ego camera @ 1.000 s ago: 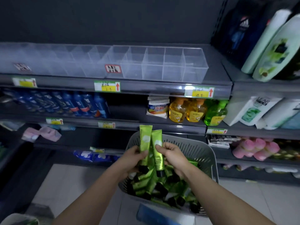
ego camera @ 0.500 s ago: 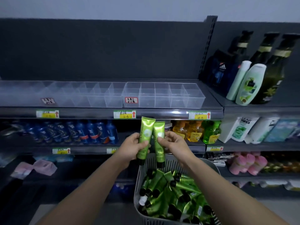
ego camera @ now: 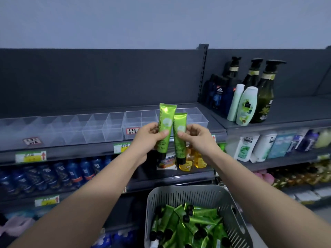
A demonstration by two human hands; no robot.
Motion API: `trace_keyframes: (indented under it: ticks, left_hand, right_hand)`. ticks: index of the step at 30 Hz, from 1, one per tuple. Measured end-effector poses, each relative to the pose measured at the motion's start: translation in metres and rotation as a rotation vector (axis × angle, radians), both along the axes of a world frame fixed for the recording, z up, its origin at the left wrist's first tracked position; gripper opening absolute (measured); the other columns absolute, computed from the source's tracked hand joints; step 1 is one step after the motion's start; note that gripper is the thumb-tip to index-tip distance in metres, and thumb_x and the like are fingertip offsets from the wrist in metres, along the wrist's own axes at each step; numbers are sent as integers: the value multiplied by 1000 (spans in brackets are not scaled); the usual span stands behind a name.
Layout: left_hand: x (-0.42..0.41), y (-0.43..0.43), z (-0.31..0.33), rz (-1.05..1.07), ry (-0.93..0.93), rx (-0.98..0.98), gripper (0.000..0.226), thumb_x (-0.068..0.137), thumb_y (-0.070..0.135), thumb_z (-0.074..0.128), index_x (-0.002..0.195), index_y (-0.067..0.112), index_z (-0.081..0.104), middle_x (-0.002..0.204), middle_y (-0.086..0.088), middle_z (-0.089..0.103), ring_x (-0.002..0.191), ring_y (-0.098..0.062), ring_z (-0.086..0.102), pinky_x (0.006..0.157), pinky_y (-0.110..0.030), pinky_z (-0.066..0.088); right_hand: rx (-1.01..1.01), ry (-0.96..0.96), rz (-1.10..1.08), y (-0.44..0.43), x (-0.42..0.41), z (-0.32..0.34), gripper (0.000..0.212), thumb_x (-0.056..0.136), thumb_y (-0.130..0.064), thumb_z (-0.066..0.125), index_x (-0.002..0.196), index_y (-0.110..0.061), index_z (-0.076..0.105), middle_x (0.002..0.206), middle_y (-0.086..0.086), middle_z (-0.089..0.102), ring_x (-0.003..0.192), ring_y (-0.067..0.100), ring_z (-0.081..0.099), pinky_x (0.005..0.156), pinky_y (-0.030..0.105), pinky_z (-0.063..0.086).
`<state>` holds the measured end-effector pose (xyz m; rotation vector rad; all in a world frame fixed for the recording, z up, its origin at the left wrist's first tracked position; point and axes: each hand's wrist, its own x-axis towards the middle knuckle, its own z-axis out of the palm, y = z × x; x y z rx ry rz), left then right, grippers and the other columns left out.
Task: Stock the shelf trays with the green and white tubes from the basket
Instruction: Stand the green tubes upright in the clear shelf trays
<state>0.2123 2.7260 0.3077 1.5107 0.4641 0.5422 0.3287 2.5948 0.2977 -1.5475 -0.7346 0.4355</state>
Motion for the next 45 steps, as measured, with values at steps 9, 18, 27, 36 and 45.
trace_keyframes:
  ticks: [9, 18, 27, 36, 45]
  left_hand:
    - [71, 8, 54, 48, -99, 116, 14, 83, 3, 68, 81, 16, 62, 71, 4, 61, 66, -7, 60, 63, -25, 53]
    - [131, 35, 67, 129, -63, 171, 19, 79, 1, 72, 87, 16, 63, 94, -13, 67, 88, -26, 67, 81, -44, 57]
    - [179, 49, 71, 88, -22, 214, 18, 76, -2, 73, 89, 9, 65, 95, -17, 71, 91, -29, 69, 81, -44, 58]
    - [215, 64, 60, 116, 80, 379, 25, 57, 26, 81, 77, 17, 69, 78, -7, 72, 78, -27, 70, 77, -46, 58]
    - [240, 61, 43, 111, 189, 548, 21, 71, 20, 81, 86, 12, 69, 87, -5, 72, 84, -21, 68, 71, -34, 52]
  right_hand:
    - [51, -129, -70, 7, 71, 50, 17, 82, -14, 75, 94, -10, 63, 80, 5, 50, 75, 15, 54, 56, 23, 47]
    - [63, -222, -156, 16, 129, 71, 16, 81, -10, 75, 91, -13, 63, 76, -1, 56, 69, 11, 52, 62, 22, 45]
    - [19, -281, -245, 35, 162, 68, 24, 77, -15, 79, 95, -11, 65, 90, 13, 68, 79, 16, 58, 75, 37, 50]
    - [32, -288, -263, 45, 176, 66, 21, 78, -11, 78, 94, -11, 65, 82, 2, 65, 76, 13, 57, 70, 28, 48]
    - [1, -312, -290, 47, 188, 61, 24, 78, -9, 77, 98, -6, 65, 93, 14, 68, 82, 17, 59, 84, 37, 53]
